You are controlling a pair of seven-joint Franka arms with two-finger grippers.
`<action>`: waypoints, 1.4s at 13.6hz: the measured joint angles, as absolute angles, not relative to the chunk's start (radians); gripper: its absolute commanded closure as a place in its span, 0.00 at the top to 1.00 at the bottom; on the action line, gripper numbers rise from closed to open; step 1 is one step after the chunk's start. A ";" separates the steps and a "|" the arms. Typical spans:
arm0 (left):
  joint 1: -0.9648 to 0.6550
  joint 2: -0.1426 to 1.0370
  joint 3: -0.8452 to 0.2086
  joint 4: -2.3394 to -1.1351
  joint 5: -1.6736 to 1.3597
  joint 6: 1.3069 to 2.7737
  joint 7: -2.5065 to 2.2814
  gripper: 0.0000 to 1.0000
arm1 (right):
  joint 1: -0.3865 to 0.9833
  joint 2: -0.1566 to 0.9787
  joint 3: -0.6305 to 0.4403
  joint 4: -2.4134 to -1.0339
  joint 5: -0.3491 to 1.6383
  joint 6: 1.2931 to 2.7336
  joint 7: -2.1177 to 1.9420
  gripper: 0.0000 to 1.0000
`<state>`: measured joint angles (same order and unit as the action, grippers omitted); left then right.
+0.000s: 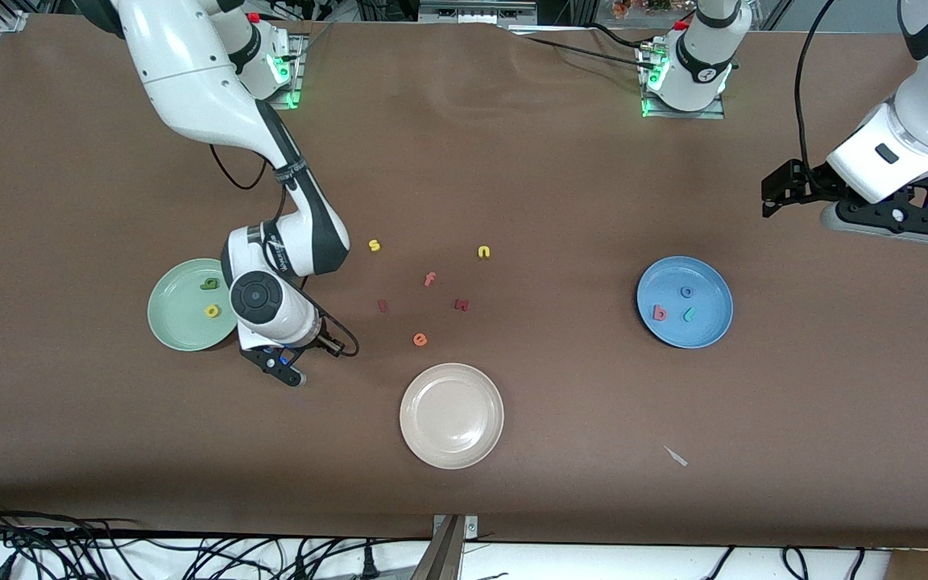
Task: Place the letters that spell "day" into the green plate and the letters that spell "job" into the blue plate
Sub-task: 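Carry cyan y to the green plate and release with the right gripper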
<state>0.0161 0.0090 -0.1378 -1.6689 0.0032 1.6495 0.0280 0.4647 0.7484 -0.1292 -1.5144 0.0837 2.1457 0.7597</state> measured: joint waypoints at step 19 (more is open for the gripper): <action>0.016 0.007 -0.150 -1.669 0.003 1.649 0.028 1.00 | 0.457 0.446 -0.383 -1.990 -0.029 2.274 0.009 1.00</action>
<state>0.0156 0.0069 -0.1498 -1.6688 0.0032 1.6495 0.0280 0.4568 0.4456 -0.3831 -1.9896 -0.0286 2.2736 0.0085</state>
